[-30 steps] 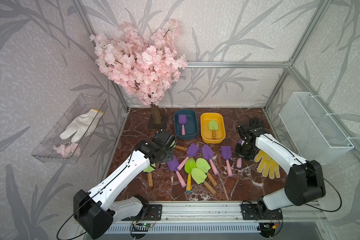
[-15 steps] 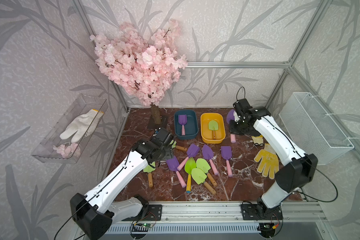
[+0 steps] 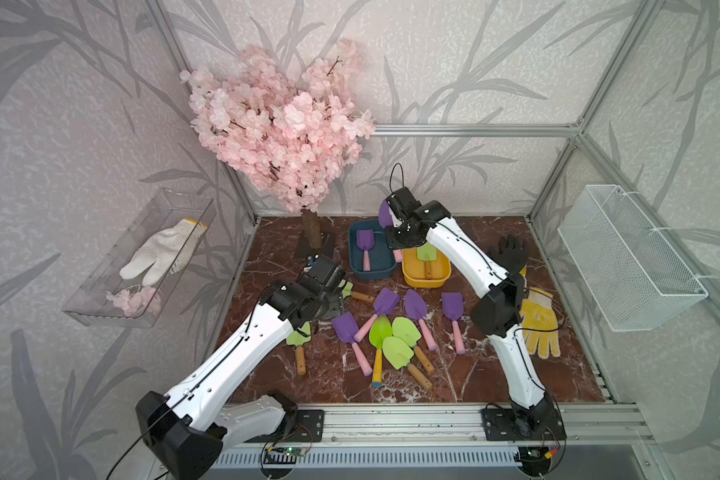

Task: Sort the small shovels by color and place them into the storage box
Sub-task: Place the shovel in the storage box.

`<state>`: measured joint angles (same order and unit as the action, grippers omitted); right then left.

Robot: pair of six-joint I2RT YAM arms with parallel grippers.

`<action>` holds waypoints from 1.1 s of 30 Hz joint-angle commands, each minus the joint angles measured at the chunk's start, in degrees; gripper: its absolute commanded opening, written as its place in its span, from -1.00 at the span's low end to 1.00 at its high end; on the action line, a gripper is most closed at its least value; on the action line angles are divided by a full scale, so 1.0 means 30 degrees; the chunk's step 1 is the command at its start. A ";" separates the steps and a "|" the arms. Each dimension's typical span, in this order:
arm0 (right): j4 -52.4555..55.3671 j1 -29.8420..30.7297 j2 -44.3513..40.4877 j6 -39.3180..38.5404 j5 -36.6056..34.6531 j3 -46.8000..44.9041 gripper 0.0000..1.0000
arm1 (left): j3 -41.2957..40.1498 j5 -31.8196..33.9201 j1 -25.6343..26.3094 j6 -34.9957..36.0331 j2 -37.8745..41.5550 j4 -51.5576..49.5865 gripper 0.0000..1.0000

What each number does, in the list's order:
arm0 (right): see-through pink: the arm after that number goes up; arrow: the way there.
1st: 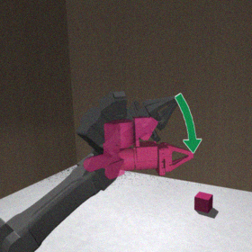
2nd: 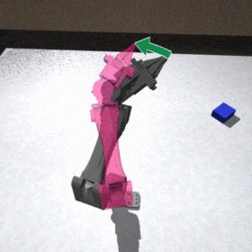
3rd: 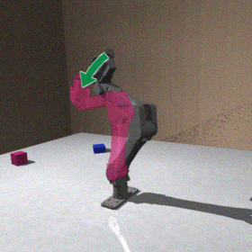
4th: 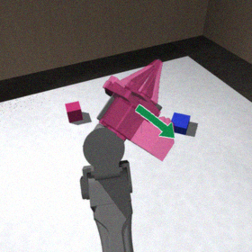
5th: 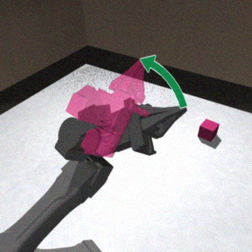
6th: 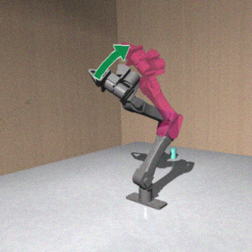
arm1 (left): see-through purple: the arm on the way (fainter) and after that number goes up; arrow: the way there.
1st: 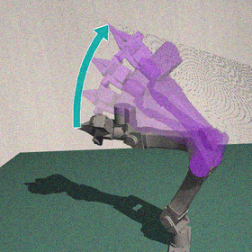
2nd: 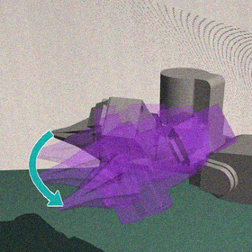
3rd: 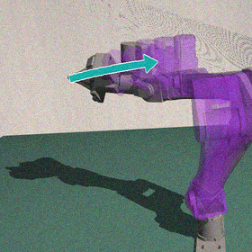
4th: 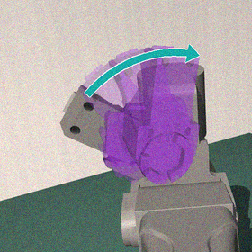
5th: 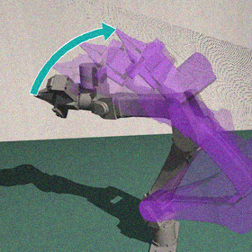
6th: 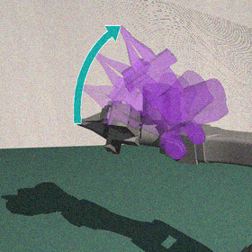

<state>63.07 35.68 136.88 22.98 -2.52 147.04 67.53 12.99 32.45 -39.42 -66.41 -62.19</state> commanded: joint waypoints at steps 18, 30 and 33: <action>-0.2661 0.1026 0.5900 0.3558 -0.1904 0.4691 -0.71 | -0.0353 0.0040 -0.0606 0.0657 0.0550 -0.0030 0.51; -0.3224 0.0953 0.6910 0.3984 -0.3043 0.4746 -0.70 | -0.0676 -0.0352 -0.0711 0.0808 0.0237 0.0211 0.51; -0.3150 0.0924 0.7155 0.4024 -0.3138 0.4746 -0.69 | -0.0654 -0.0380 -0.0764 0.0899 0.0166 0.0198 0.51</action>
<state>54.26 38.68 156.73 34.30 -10.09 159.59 66.19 11.90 30.55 -37.85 -65.82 -61.65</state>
